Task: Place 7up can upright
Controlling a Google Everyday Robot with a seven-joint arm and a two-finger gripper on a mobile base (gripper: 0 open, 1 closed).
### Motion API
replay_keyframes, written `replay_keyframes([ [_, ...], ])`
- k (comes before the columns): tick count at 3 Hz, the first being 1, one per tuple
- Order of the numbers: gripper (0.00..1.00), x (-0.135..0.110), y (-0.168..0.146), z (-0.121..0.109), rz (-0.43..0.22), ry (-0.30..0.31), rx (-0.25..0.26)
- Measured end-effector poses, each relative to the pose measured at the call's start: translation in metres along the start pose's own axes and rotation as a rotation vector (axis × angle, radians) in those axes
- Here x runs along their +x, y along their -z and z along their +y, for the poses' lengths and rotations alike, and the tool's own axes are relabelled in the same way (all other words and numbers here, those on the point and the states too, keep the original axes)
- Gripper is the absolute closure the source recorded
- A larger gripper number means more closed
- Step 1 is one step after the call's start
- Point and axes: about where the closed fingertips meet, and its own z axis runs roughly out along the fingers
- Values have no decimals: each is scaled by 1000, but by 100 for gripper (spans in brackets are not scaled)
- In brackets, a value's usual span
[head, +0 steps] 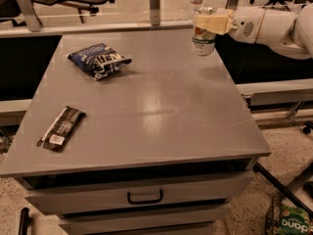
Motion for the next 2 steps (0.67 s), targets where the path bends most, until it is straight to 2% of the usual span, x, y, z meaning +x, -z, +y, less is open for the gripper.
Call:
replay_keyframes([
  [1,100,-7,2,14,-67,65,64],
  [2,100,-6,-13,29,-122,108,89],
])
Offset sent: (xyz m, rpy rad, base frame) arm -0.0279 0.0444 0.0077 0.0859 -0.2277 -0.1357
